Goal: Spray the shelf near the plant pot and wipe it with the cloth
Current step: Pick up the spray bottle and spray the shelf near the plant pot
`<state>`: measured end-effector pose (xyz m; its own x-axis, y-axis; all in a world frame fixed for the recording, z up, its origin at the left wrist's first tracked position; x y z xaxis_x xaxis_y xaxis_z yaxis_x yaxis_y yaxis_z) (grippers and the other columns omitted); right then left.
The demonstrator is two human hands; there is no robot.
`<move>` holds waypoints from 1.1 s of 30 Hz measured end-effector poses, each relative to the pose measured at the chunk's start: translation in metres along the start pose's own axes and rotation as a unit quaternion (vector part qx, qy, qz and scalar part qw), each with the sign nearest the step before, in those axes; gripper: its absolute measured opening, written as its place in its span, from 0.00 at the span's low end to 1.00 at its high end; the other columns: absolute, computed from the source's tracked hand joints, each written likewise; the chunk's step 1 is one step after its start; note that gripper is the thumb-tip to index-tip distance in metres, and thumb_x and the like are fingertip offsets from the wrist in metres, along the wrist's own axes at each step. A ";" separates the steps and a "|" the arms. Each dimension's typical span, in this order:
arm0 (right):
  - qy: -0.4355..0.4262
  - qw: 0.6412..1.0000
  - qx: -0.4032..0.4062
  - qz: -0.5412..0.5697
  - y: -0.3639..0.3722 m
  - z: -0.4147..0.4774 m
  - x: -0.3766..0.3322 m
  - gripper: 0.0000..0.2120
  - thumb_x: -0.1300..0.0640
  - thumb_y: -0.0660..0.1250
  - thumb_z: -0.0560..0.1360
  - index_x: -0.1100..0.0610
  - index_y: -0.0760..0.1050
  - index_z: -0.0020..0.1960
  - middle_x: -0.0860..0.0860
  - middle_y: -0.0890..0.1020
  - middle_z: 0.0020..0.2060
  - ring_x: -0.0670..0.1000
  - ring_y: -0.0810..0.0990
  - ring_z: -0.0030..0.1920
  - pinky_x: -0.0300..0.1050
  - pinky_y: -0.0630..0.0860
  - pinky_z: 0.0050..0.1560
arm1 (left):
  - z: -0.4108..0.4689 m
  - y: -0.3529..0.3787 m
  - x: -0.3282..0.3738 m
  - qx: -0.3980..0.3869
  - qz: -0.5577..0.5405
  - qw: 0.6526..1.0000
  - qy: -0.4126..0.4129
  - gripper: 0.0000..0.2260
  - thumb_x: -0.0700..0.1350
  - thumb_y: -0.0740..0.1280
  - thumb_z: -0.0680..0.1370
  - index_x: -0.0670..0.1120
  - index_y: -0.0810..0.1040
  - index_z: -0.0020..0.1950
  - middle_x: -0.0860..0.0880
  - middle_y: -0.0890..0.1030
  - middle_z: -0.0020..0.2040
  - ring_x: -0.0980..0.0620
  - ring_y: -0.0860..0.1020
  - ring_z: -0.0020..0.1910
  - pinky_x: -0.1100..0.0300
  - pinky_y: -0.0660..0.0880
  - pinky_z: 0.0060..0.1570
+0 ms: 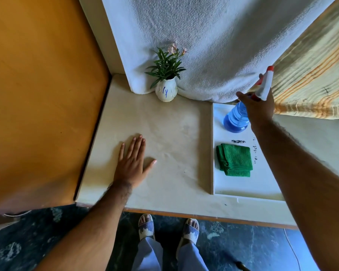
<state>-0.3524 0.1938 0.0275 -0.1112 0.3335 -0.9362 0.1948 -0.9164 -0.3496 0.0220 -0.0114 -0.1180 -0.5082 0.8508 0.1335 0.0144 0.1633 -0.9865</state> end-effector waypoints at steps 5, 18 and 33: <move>-0.037 0.998 0.029 0.038 0.000 -0.007 -0.009 0.21 0.56 0.77 0.72 0.50 0.78 0.64 0.46 0.86 0.50 0.45 0.79 0.40 0.37 0.78 0.47 | 0.000 0.004 -0.002 0.010 0.002 1.000 -0.003 0.42 0.71 0.44 0.81 0.43 0.51 0.85 0.44 0.53 0.87 0.45 0.53 0.86 0.37 0.55 0.83; -0.063 0.984 -0.153 -0.060 0.082 -0.047 -0.065 0.07 0.59 0.77 0.72 0.52 0.82 0.49 0.44 0.84 0.29 0.42 0.82 0.30 0.36 0.76 0.36 | -0.002 0.000 0.000 0.040 0.008 0.999 -0.004 0.41 0.69 0.50 0.81 0.42 0.55 0.85 0.44 0.57 0.86 0.44 0.56 0.85 0.37 0.58 0.82; 0.051 0.933 -0.233 -0.271 0.178 -0.088 -0.033 0.12 0.43 0.70 0.70 0.51 0.76 0.36 0.46 0.81 0.24 0.45 0.80 0.33 0.40 0.68 0.31 | -0.003 0.004 -0.003 0.105 0.013 0.994 -0.003 0.38 0.66 0.57 0.82 0.43 0.59 0.84 0.45 0.60 0.85 0.46 0.58 0.84 0.37 0.59 0.82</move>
<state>-0.2277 0.0388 -0.0071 -0.2278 0.7612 -0.6072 0.5411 -0.4195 -0.7289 0.0258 -0.0119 -0.1224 -0.5147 0.8506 0.1073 -0.1518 0.0328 -0.9879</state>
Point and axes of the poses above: each hand's wrist, its own z-axis towards the middle knuckle, its own y-axis out of the palm, x = y × z, the point moved 4 cm from there along z, towards the middle knuckle
